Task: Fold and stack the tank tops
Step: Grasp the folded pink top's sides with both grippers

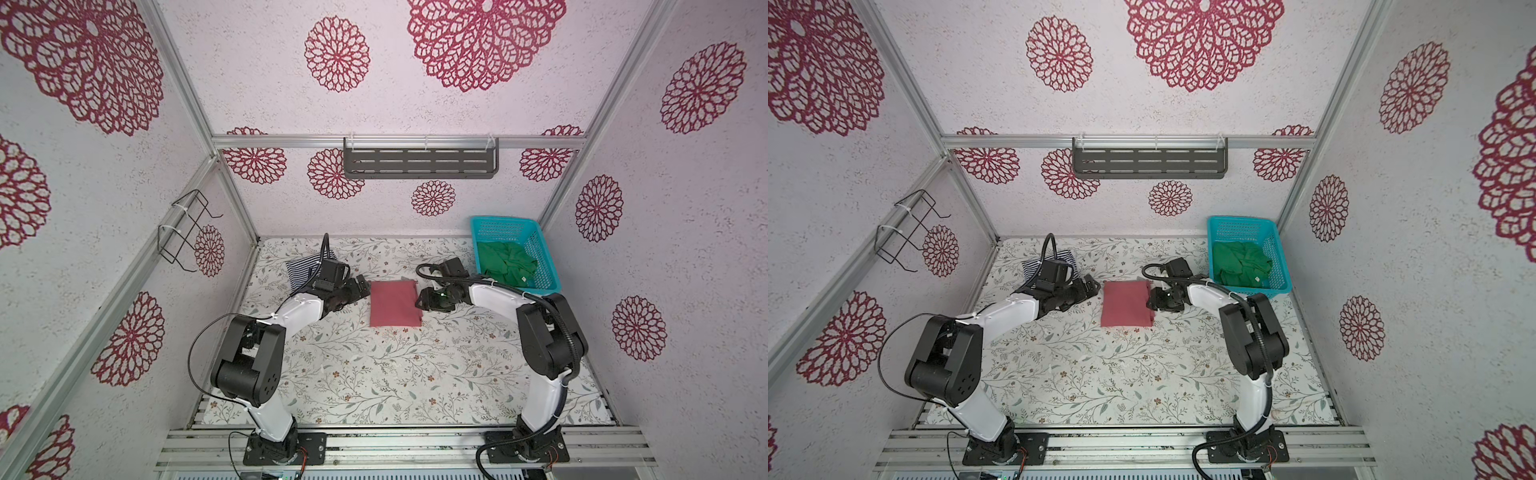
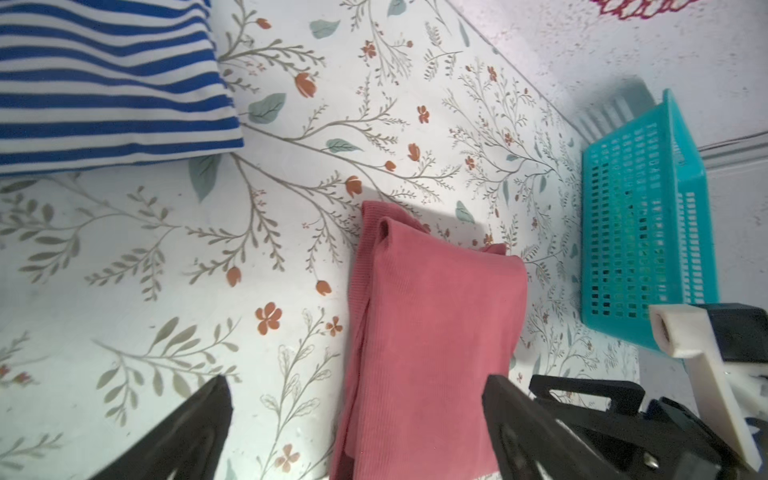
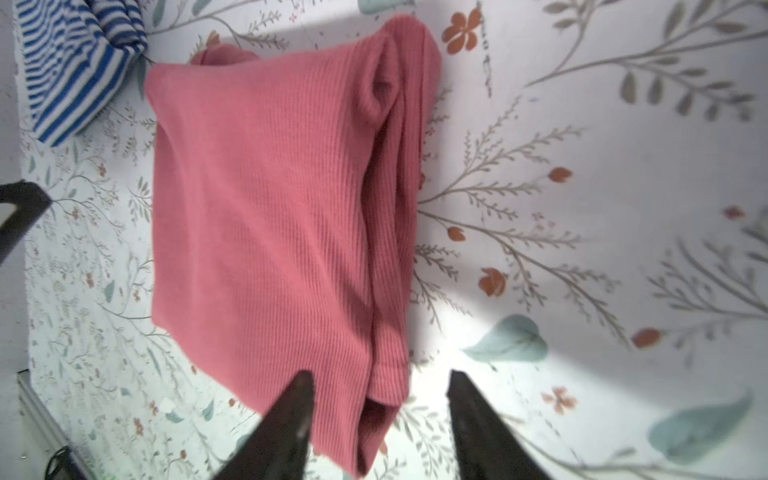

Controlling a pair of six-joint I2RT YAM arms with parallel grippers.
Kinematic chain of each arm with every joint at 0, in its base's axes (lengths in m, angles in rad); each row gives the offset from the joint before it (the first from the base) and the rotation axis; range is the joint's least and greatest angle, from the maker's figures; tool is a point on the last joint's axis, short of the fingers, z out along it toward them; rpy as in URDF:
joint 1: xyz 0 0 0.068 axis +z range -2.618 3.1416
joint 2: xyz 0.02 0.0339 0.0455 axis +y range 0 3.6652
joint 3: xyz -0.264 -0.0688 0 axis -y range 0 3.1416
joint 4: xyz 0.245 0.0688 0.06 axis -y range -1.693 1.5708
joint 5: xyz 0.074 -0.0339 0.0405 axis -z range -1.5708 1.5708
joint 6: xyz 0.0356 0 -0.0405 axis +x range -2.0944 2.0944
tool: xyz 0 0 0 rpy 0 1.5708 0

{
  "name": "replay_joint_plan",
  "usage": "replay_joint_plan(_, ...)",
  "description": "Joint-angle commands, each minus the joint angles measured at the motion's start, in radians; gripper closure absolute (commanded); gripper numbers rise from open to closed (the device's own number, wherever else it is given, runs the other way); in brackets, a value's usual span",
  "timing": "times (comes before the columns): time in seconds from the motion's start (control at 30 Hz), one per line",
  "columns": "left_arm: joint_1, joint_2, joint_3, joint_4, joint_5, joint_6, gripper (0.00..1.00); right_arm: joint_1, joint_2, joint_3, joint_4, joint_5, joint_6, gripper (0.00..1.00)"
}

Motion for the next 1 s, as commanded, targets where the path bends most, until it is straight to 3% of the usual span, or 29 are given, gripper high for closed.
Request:
replay_joint_plan(0.0,0.004,0.063,0.002,0.047,0.092,-0.022,0.0,-0.032,-0.056,0.013,-0.028,0.005,-0.053,0.34)
replay_joint_plan(0.17,0.001,0.128,0.006,0.069,0.128,-0.05,0.01,-0.041,0.016,0.001,0.142,-0.094,0.053,0.32)
replay_joint_plan(0.33,-0.022,0.162,0.007,0.064,0.131,-0.076,0.08,-0.04,0.07,-0.033,0.292,-0.094,0.135,0.33)
replay_joint_plan(0.87,-0.101,0.282,-0.071,0.198,0.082,-0.223,0.21,0.019,0.189,-0.07,0.433,-0.171,0.233,0.29)
replay_joint_plan(0.97,-0.113,0.299,-0.064,0.199,0.061,-0.223,0.28,0.034,0.205,-0.076,0.45,-0.178,0.245,0.3)
